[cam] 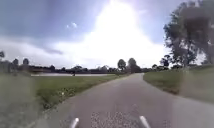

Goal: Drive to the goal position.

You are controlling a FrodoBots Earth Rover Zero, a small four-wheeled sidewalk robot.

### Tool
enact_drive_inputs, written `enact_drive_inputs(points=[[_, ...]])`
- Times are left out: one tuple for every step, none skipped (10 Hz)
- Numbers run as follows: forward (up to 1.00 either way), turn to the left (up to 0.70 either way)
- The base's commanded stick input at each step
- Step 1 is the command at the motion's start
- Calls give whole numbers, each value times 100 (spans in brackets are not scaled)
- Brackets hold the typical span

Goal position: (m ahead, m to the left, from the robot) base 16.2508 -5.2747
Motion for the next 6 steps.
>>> enact_drive_inputs(points=[[70,0],[70,0],[70,0],[70,0],[70,0],[70,0]])
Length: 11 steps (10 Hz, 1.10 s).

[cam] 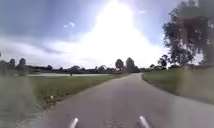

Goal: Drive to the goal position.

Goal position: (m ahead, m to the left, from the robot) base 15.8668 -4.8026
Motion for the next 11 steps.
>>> enact_drive_inputs(points=[[70,0],[70,0],[70,0],[70,0],[70,0],[70,0],[70,0],[70,0],[70,0],[70,0],[70,0]])
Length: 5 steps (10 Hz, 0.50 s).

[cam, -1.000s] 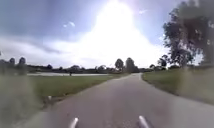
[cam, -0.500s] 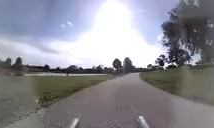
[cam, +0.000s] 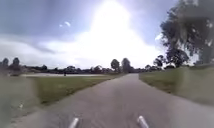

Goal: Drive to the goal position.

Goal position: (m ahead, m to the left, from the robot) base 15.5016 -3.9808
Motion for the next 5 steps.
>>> enact_drive_inputs(points=[[70,0],[70,0],[70,0],[70,0],[70,0]])
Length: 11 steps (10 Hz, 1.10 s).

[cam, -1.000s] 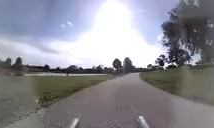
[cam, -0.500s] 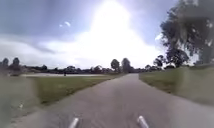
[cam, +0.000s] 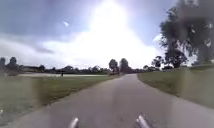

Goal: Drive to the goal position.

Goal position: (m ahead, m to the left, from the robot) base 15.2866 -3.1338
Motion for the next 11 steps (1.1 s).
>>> enact_drive_inputs(points=[[70,-2],[70,-9],[70,-35],[70,-35],[70,0],[70,0],[70,0],[70,0],[70,0],[70,0],[70,0]])
